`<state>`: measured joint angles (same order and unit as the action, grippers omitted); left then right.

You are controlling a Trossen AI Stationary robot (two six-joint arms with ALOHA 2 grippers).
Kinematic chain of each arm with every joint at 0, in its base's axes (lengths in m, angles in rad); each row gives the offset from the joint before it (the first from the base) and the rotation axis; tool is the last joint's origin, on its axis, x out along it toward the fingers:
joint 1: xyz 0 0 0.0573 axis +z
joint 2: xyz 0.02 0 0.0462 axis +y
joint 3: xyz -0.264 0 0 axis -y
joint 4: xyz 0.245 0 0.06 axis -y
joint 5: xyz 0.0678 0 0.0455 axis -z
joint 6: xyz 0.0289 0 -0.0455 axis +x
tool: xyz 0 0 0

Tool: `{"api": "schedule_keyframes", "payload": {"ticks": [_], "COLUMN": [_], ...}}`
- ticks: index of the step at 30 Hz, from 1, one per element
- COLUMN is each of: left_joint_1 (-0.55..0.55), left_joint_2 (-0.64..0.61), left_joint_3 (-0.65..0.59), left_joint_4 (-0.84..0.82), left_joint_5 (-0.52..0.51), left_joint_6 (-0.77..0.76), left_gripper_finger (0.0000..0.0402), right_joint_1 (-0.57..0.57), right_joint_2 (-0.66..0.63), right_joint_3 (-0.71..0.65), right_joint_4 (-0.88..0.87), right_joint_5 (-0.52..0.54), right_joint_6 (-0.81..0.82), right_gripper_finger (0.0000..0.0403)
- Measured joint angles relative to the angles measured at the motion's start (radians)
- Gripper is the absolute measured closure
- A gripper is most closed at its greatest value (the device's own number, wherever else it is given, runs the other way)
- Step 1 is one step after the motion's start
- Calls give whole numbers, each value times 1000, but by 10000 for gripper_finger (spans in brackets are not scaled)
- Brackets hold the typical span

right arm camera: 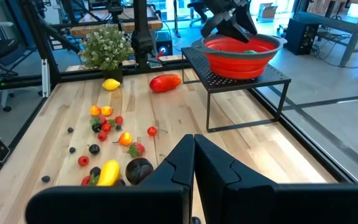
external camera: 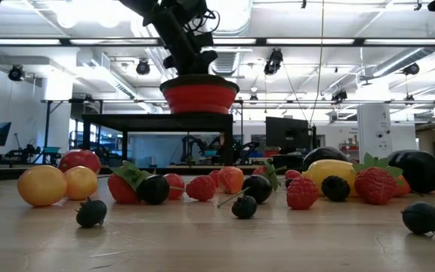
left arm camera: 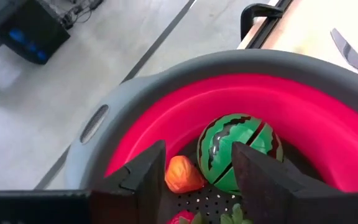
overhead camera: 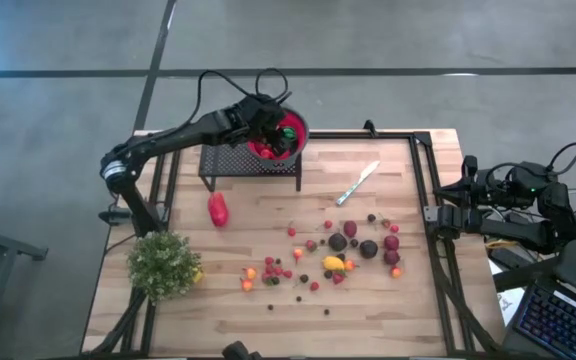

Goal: Pick & Place Fruit
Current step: Put the orange pear into the red gray strainer bowl on the shelf

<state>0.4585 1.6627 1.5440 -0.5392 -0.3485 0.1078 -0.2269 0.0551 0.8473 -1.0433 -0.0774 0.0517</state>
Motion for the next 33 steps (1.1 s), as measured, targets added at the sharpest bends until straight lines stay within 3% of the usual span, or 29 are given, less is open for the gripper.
{"api": "schedule_keyframes", "payload": {"ticks": [12,27,33], "left_joint_1": [-98,-438,-561], "left_joint_2": [-86,-111,-111], "left_joint_3": [0,-14,-65], "left_joint_4": [1,-55,-60], "left_joint_5": [2,16,16], "left_joint_6": [98,106,175], "left_gripper_finger": [225,225,225], "right_joint_1": [0,0,0], "right_joint_2": [0,0,0], "right_joint_3": [0,0,0], "right_joint_4": [0,0,0], "right_joint_5": [0,0,0], "right_joint_6": [-1,0,-2], "right_gripper_finger": [394,394,394]}}
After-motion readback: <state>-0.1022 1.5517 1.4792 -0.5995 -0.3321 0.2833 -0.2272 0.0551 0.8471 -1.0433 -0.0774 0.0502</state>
